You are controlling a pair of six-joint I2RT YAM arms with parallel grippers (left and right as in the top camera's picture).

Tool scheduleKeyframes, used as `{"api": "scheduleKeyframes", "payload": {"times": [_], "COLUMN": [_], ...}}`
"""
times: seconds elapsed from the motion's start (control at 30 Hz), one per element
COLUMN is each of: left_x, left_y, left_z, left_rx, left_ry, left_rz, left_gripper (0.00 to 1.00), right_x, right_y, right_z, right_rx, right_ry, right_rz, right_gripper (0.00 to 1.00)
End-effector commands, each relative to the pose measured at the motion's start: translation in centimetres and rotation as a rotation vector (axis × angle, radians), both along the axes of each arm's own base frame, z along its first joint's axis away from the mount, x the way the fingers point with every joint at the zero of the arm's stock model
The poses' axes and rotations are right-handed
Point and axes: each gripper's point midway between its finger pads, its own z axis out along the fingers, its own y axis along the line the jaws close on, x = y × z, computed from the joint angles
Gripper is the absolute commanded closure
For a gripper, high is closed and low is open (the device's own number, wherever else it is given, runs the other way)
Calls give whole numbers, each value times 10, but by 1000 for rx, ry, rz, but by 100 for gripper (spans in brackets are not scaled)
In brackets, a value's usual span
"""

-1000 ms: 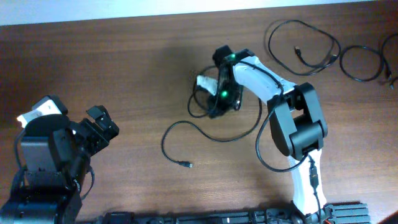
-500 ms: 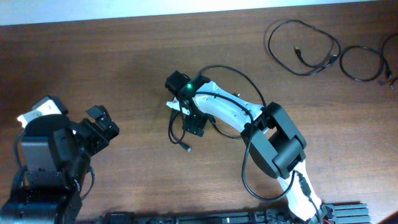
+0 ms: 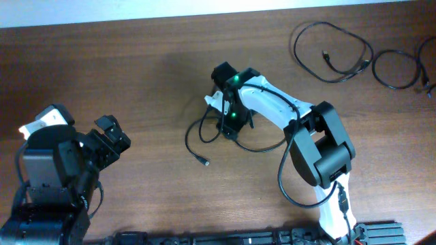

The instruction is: Untangle cables

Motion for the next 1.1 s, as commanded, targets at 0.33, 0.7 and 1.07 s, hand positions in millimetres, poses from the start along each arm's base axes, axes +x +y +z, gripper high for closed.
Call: {"api": "scheduleKeyframes", "payload": {"times": [0.33, 0.7, 1.07], "left_x": [-1, -1, -1], "left_y": [3, 3, 3], "left_z": [3, 3, 3], "left_rx": [20, 20, 20], "left_ry": [-9, -8, -9], "left_rz": [4, 4, 5], "left_gripper": [1, 1, 1], "right_x": [-41, -2, -57], "right_y": [-60, -120, -349], "right_z": [-79, 158, 251], "right_rx": [-248, 8, 52], "right_ry": [30, -111, -355], "right_rz": [-135, -561, -1908], "right_gripper": [96, 96, 96]}}
